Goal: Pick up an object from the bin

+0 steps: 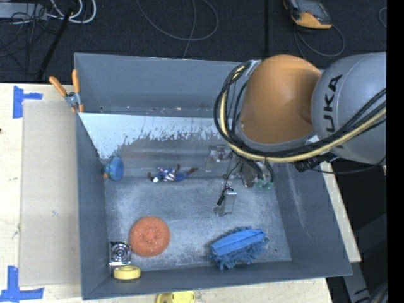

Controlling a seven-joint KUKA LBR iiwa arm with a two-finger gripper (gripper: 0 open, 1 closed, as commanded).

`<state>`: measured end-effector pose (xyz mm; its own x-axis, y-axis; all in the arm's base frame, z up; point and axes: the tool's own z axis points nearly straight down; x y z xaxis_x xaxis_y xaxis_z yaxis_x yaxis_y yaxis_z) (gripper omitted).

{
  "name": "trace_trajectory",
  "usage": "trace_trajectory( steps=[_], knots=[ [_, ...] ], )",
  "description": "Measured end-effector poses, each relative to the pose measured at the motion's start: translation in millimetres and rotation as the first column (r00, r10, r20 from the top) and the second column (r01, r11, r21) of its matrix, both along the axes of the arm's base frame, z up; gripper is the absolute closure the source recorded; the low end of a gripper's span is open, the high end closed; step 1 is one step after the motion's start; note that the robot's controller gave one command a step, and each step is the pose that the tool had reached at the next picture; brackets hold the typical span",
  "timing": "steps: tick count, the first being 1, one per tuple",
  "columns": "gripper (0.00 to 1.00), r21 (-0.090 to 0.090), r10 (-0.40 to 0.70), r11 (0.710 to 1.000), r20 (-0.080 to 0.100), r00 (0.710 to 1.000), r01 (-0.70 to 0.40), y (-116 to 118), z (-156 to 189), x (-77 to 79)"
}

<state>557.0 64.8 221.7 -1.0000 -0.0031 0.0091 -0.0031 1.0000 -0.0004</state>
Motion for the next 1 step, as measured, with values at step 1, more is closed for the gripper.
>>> trace_trajectory(
  steps=[1],
  knots=[
    [0.00,0.001,-0.002,1.000,0.008,1.000,0.002,-0.3,4.6,1.5]
  ],
)
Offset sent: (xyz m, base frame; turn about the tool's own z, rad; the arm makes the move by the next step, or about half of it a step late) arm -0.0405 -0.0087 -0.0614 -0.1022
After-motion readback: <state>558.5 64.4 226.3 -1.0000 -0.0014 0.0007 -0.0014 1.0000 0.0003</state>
